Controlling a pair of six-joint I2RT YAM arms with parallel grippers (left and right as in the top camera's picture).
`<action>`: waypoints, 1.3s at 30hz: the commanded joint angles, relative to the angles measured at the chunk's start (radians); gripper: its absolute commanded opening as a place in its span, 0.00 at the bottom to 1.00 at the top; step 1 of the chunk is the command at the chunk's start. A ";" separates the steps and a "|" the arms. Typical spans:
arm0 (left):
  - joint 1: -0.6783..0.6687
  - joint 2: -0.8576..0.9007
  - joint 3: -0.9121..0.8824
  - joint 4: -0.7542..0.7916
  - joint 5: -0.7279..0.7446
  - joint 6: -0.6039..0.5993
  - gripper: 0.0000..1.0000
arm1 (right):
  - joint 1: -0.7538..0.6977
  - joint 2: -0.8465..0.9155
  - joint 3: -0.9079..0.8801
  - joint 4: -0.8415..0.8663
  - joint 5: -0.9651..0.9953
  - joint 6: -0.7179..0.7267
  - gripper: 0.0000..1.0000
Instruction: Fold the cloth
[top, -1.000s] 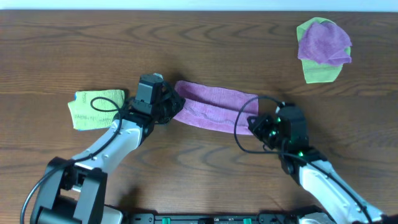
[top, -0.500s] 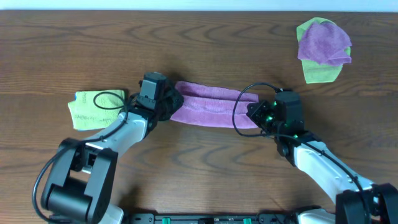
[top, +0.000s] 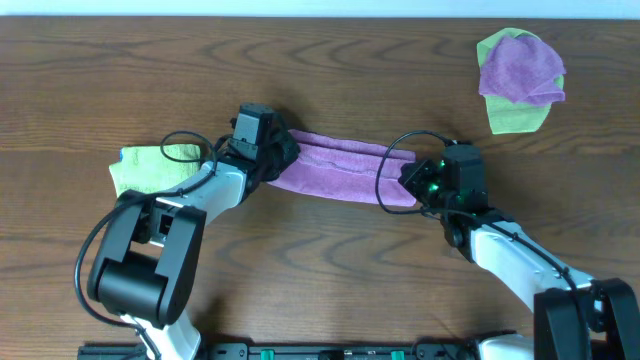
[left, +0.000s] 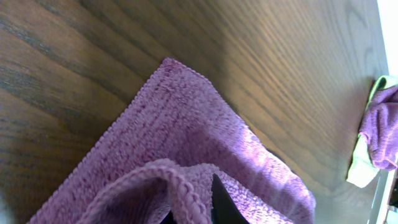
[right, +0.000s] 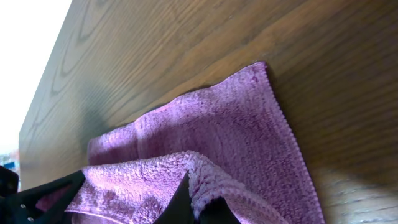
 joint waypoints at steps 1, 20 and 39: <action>0.006 0.025 0.023 0.013 -0.026 0.024 0.06 | -0.024 0.023 0.021 0.007 0.051 -0.031 0.01; 0.006 0.039 0.023 0.048 -0.121 0.083 0.06 | -0.026 0.148 0.021 0.159 0.074 -0.046 0.01; 0.006 0.106 0.023 0.120 -0.124 0.121 0.29 | -0.026 0.154 0.021 0.179 0.148 -0.101 0.16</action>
